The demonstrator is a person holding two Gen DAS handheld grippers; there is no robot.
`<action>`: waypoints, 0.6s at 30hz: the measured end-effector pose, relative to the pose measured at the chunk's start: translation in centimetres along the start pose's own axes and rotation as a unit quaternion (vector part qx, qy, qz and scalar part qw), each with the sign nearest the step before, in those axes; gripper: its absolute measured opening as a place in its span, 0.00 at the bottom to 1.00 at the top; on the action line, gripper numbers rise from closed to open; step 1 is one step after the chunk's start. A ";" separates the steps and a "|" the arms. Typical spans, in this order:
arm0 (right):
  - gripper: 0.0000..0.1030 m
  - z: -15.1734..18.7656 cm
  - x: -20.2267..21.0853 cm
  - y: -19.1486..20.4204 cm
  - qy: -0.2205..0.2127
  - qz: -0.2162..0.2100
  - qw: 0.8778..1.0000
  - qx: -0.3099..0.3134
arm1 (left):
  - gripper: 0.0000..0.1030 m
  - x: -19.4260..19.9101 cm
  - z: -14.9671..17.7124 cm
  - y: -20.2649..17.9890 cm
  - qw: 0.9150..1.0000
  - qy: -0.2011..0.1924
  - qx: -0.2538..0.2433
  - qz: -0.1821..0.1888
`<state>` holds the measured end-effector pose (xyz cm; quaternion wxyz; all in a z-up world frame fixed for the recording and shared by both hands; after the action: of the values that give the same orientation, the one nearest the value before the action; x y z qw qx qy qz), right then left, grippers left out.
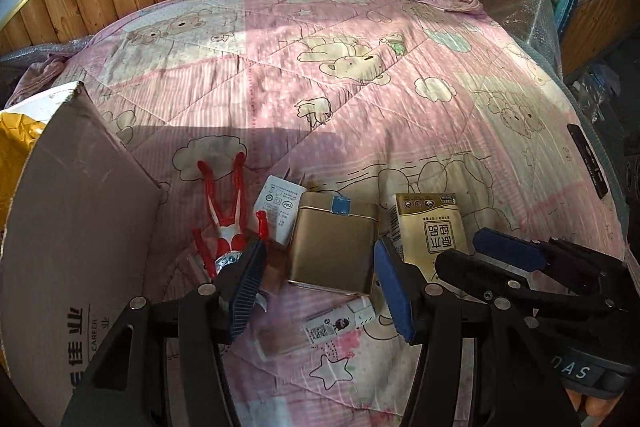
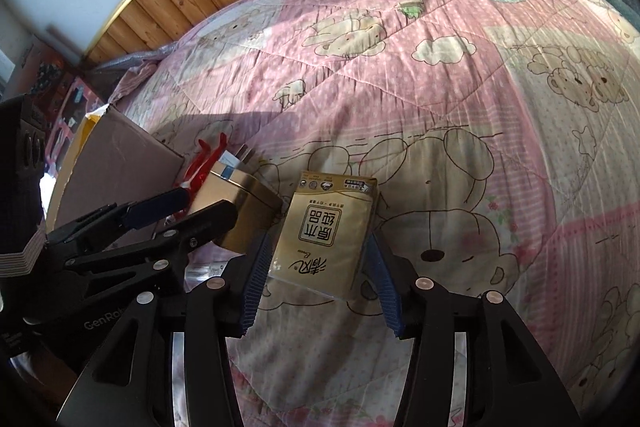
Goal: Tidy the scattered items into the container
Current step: 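Move both grippers back toward the gold tin and tissue pack, then grasp the gold tin with the left gripper while the right gripper grasps the tissue pack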
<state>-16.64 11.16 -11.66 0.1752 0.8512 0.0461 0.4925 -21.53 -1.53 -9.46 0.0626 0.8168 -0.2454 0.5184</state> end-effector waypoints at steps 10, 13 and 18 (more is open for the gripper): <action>0.55 0.0 -1.0 0.8 0.007 -0.008 1.000 0.012 | 0.63 -2.6 -0.2 0.9 1.000 0.014 0.016 0.015; 0.57 -0.2 -2.2 0.7 0.014 0.008 1.000 0.012 | 0.50 -2.5 -0.2 1.3 0.999 0.009 0.031 0.022; 0.59 -0.6 -3.8 0.4 0.022 0.004 1.000 -0.003 | 0.49 -2.1 -0.4 2.8 0.998 0.009 0.060 0.014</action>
<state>-19.12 9.98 -14.40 0.1747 0.8399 0.0457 0.5118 -23.86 -3.09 -11.58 0.0082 0.8109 -0.2248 0.5402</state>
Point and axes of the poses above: each gripper's, at about its wrist camera, not at the fingertips, and x roughly against the way its jaws point, y to its left, z to its underside, the point moved 4 cm from there along -x, roughly the way its jaws point, and after that the axes turned 3 degrees about x, right-handed, at the moved point
